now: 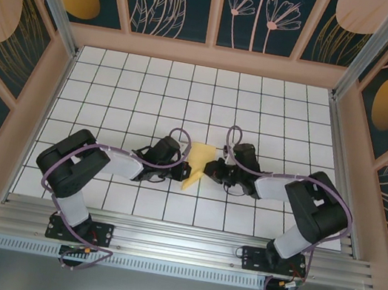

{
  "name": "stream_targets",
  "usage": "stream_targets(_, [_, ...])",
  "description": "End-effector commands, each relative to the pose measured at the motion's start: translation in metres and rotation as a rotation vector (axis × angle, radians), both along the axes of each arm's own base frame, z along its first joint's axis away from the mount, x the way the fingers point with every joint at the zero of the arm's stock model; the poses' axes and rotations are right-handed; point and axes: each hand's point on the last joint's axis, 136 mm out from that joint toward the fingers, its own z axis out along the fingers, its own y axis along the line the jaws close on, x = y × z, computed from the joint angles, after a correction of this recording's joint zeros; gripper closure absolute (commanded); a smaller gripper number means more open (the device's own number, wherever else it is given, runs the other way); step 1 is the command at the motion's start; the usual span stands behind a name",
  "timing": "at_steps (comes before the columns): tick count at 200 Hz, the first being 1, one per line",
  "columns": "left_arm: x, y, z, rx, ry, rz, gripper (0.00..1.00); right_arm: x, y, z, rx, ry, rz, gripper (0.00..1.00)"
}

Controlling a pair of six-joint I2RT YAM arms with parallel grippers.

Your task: Fold a paper plane with a square sheet of paper (pick it up from the middle)

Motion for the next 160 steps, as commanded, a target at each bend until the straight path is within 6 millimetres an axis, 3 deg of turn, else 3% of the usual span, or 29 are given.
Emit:
stream_targets(1, [-0.01, 0.016, -0.018, 0.073, 0.048, 0.019, 0.93, -0.001, 0.009, 0.011, 0.051, -0.003, 0.039, 0.9])
stream_targets(35, [-0.008, 0.014, -0.016, 0.063, 0.045, 0.019, 0.92, 0.002, 0.005, -0.005, 0.009, 0.022, 0.01, 0.91])
stream_targets(68, [-0.008, 0.016, -0.016, 0.074, 0.046, 0.02, 0.93, -0.001, -0.009, -0.036, -0.102, 0.077, -0.017, 0.91])
stream_targets(90, [-0.009, 0.018, -0.017, 0.085, 0.045, 0.021, 0.93, -0.003, -0.016, -0.042, -0.142, 0.1, -0.035, 0.91])
stream_targets(118, [-0.01, 0.02, -0.019, 0.091, 0.048, 0.024, 0.93, 0.005, -0.014, -0.022, -0.148, 0.058, -0.036, 0.92])
stream_targets(136, [-0.009, 0.018, -0.017, 0.088, 0.046, 0.02, 0.93, 0.008, -0.001, -0.001, -0.078, 0.02, -0.008, 0.92])
stream_targets(160, [-0.009, 0.018, -0.017, 0.089, 0.046, 0.023, 0.93, 0.006, 0.015, 0.013, -0.007, 0.001, 0.03, 0.91])
